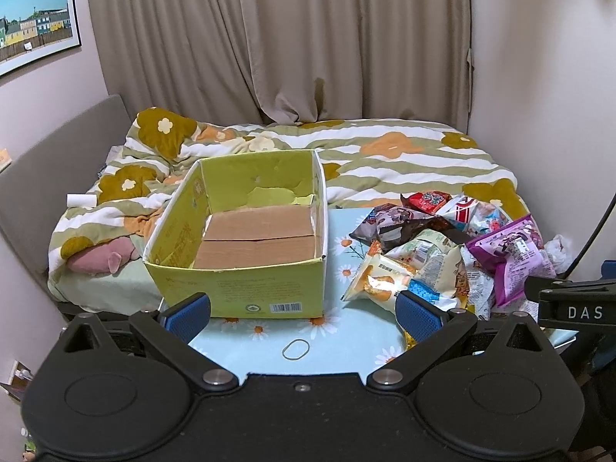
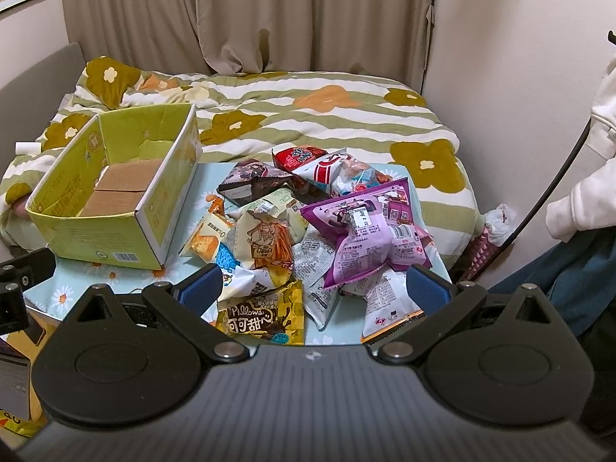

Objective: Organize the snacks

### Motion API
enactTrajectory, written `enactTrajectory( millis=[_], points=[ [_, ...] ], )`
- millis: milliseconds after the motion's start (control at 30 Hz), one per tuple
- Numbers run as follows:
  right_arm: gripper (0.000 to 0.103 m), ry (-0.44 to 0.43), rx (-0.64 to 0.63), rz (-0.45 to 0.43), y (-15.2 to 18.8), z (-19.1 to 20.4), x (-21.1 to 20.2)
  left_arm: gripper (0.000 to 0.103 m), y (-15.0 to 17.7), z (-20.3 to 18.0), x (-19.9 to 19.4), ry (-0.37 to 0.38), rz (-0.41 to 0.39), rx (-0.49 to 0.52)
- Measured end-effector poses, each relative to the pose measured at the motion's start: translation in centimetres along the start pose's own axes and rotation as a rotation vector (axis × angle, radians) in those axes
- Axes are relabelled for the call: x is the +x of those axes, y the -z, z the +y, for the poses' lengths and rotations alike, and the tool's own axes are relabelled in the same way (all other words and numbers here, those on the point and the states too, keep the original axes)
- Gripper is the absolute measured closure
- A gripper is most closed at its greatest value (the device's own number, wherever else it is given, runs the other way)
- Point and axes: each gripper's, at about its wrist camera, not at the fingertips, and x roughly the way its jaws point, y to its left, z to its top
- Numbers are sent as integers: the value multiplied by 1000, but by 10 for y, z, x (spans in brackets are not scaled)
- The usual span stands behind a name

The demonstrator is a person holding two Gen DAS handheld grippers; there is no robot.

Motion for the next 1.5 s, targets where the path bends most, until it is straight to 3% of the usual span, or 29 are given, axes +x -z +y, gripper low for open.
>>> enactTrajectory(
  millis=[1500],
  points=[
    [0,-11,17,17,-2,1,10,0,-3,5,5,8,10,1]
  ],
)
